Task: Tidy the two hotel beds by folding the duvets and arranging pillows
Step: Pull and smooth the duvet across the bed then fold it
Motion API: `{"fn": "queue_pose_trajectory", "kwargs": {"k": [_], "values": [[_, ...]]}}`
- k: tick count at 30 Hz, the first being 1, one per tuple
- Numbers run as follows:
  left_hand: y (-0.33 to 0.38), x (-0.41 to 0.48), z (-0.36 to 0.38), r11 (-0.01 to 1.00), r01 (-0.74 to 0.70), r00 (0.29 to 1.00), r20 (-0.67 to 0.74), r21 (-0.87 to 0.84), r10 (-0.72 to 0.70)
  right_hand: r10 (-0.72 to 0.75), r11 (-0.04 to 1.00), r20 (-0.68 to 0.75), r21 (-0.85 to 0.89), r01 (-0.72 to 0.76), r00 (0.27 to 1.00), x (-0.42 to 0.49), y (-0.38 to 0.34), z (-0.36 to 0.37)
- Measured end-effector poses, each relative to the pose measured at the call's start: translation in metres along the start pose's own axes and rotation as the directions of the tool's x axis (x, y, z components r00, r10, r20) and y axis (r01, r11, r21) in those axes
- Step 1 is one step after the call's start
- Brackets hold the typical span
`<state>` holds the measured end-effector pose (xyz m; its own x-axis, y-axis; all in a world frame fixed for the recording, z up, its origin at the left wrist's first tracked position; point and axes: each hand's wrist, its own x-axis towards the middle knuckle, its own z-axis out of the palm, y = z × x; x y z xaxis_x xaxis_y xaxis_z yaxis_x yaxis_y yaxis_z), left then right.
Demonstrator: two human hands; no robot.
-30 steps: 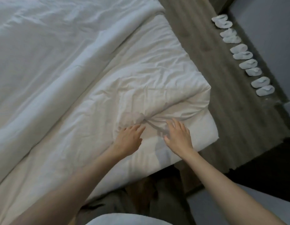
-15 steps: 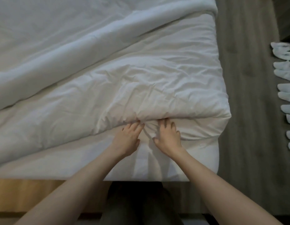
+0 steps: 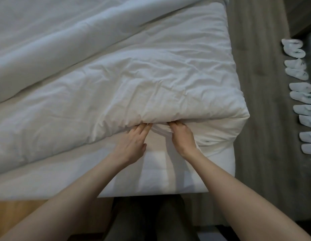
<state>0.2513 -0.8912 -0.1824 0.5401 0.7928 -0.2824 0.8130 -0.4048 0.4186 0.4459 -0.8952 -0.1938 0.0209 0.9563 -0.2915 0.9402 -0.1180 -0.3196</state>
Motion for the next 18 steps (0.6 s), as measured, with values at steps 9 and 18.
{"fn": "queue_pose_trajectory", "kwargs": {"k": [9,18], "values": [[0.044,-0.019,-0.004,0.996,-0.084,0.992,-0.088,0.016,0.085,-0.193,0.976,0.059,-0.09,0.198,0.979,-0.038,0.026,-0.088],[0.145,-0.028,0.006,0.981,0.152,0.957,-0.231,-0.119,-0.176,-0.344,0.926,0.255,-0.066,0.372,0.903,-0.079,0.08,-0.183]]}}
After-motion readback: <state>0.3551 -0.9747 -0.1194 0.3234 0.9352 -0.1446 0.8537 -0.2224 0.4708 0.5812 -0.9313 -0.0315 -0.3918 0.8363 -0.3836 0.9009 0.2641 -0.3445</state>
